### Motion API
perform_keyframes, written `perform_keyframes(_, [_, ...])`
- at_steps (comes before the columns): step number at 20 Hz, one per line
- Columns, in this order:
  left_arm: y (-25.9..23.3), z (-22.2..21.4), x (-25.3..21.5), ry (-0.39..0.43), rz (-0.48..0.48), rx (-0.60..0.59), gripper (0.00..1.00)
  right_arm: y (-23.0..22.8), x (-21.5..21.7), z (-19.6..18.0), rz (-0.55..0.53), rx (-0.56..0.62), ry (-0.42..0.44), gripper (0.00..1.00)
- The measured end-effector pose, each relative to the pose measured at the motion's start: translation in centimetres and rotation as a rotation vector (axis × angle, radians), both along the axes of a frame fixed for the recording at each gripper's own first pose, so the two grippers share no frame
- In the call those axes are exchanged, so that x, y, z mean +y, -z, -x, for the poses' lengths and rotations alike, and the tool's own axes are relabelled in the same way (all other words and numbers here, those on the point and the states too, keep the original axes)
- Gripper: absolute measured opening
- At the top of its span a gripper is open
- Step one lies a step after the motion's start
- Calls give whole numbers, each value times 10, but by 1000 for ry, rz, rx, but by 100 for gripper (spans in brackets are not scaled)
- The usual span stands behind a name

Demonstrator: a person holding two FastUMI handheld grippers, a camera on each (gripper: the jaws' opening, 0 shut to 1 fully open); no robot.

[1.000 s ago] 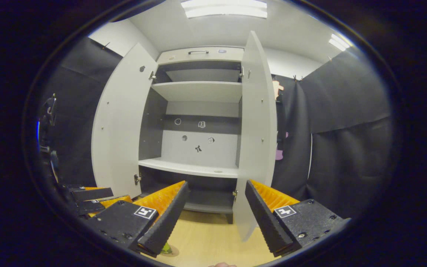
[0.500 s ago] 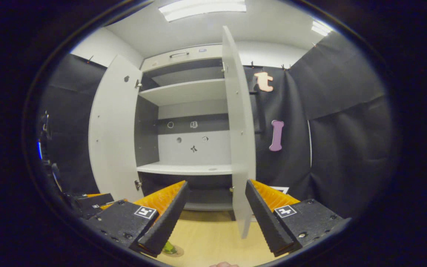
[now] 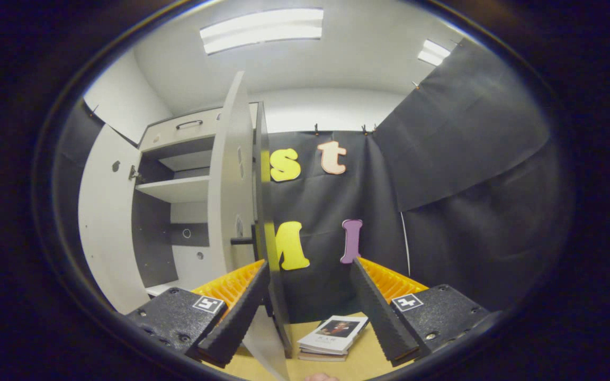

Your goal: Grasp the bottle in the cabinet with the left hand and place it on the coaster, then close the right door with the right hand and the left door with the left hand.

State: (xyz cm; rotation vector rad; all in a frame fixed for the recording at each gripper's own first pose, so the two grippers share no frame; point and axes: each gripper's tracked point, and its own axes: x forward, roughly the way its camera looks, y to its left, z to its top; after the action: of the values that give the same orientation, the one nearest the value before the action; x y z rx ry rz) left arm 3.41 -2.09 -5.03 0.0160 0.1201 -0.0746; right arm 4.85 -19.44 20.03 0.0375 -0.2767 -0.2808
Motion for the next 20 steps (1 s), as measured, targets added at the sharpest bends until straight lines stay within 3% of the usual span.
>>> perform_keyframes(1, [1,0,3,-7,-3,2,95,-3,-3,-7,11,3,3,96])
perform_keyframes(6, [6,2,10,-26,-6,14,95,2,2,-31,33,25,-7,100])
perform_keyframes(10, [11,2,16,-35,-6,23,95,3,3,-30,24,11,22,98])
perform_keyframes(11, [12,1,16,-34,-3,25,95,2,5,-30,12,10,24,93])
perform_keyframes(12, [11,-1,18,-35,-3,23,95,4,8,-30,11,11,22,98])
perform_keyframes(20, [7,-9,26,-37,19,5,95,3,45,-28,79,27,32,98])
